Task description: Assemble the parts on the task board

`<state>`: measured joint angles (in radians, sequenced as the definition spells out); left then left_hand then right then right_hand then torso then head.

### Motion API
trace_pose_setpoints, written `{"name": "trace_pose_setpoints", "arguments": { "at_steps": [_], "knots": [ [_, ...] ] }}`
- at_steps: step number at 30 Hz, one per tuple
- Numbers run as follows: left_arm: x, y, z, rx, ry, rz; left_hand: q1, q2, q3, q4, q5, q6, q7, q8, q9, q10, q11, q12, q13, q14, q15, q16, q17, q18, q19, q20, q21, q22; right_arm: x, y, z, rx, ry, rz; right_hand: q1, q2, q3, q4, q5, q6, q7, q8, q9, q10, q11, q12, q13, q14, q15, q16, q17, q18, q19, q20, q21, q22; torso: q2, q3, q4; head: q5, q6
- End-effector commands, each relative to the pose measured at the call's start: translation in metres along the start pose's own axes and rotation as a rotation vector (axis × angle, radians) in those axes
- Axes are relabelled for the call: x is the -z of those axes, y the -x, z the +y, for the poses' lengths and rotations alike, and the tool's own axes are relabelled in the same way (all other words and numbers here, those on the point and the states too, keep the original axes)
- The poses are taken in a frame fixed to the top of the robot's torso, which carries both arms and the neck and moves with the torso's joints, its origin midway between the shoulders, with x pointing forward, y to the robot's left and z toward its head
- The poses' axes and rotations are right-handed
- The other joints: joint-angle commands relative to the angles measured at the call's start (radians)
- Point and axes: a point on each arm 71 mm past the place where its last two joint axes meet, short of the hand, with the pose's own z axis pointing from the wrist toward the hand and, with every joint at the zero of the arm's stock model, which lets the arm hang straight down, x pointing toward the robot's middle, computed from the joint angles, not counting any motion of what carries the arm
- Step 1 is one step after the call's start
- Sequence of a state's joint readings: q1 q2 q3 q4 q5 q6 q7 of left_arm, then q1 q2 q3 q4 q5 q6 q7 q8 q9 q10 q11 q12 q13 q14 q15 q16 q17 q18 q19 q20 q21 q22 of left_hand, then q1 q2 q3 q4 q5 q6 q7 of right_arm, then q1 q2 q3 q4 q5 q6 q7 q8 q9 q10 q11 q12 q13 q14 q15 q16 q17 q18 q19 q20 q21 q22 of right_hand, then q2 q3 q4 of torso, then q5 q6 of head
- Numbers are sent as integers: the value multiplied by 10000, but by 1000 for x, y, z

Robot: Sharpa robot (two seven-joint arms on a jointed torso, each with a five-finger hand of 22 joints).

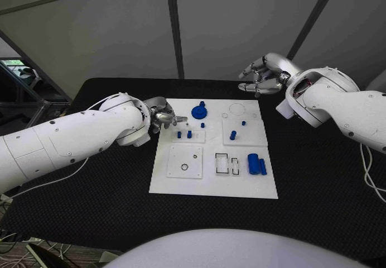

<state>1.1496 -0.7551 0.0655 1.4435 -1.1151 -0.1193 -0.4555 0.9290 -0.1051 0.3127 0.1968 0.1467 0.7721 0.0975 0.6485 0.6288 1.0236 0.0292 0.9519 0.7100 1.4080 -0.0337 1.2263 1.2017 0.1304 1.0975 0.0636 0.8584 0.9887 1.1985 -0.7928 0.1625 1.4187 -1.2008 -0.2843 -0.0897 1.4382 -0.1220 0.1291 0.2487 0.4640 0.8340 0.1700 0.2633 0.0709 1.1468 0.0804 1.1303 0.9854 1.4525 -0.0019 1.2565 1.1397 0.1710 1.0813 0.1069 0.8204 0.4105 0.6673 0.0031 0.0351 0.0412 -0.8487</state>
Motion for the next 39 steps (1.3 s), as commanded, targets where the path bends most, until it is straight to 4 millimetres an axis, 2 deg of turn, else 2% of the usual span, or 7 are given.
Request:
{"name": "trace_pose_setpoints", "arguments": {
  "at_steps": [1,3,7,13,17,28,39],
  "knots": [
    [1,6,-15,1078,-1716,-790,727,11,-42,-109,32,-551,319,-388,-342,-885,322,-401,-315,-1346,284,-2197,-1959,326,-961,246,-1327,-878,0,2,-1,42,36,-37,-84,36,33,35,60,-33,-27,38,2,-99,-24,-20,-50,-70,25,-63,-45,133,86,-15,-45,-17,-2,6,-3,-9,38],
    [0,6,-21,1042,-2259,-938,1641,89,136,-406,35,-862,670,-729,-707,-1871,643,-979,-668,-2934,636,-4208,-3604,244,-1624,481,-2118,-1315,0,2,-1,44,27,-52,-78,20,49,43,78,-46,-25,43,-1,-196,-21,-106,-160,-102,25,-133,-130,130,77,-13,-62,-26,3,4,-14,-11,58],
    [-1,5,-38,139,-3686,-1460,3400,50,953,-1169,26,-725,777,-1204,-1405,-2350,755,-1718,-1454,-3523,794,-5047,-4334,344,-1941,697,-2979,-1908,0,2,-2,33,27,-87,-19,8,205,100,114,-52,-20,108,-1,-1015,-24,-989,-1252,-284,36,-526,-557,130,2,-8,-191,-95,-2,0,-19,-88,114],
    [-7,-6,-58,-2433,-5193,-1906,4195,-616,1211,-1488,26,-108,532,-2102,-2610,-2259,736,-2930,-2937,-3180,729,-5009,-4892,500,-1497,814,-3227,-2140,-2,3,-2,-16,120,-189,111,-90,590,172,103,48,-28,231,-6,-1761,-28,-2312,-2779,-643,41,-1367,-1421,127,-139,-8,-444,-230,3,9,-12,-169,246],
    [-13,-14,-62,-3470,-5495,-1970,4331,-739,1059,-1455,21,329,433,-2583,-3215,-1919,735,-3594,-3822,-3009,722,-4837,-5134,526,-1292,791,-3259,-2143,-2,2,-1,-36,162,-191,126,-129,670,179,95,50,-29,241,-12,-1715,-32,-2412,-2927,-648,38,-1442,-1476,127,-135,-7,-488,-256,5,5,-17,-203,282],
    [-29,-27,-67,-4960,-5265,-1672,4459,-890,675,-1391,25,1027,284,-3342,-4019,-1396,637,-4291,-4889,-1780,565,-2436,-4006,511,-458,639,-2545,-1515,-3,1,1,-56,190,-164,129,-158,718,183,86,34,-27,239,-18,-1682,-33,-2459,-3015,-637,34,-1470,-1489,126,-121,-6,-509,-270,7,6,-16,-264,336],
    [-43,-34,-72,-5290,-4858,-1290,4493,-875,559,-1340,28,1155,256,-3563,-4216,-1351,633,-4432,-5125,-1472,554,-1524,-3407,503,-364,633,-2314,-1224,-4,-1,3,-79,223,-107,127,-169,729,185,84,23,-26,235,-21,-1675,-31,-2471,-3037,-638,33,-1483,-1500,126,-117,-5,-515,-274,12,10,-13,-301,325]
  ]
}}
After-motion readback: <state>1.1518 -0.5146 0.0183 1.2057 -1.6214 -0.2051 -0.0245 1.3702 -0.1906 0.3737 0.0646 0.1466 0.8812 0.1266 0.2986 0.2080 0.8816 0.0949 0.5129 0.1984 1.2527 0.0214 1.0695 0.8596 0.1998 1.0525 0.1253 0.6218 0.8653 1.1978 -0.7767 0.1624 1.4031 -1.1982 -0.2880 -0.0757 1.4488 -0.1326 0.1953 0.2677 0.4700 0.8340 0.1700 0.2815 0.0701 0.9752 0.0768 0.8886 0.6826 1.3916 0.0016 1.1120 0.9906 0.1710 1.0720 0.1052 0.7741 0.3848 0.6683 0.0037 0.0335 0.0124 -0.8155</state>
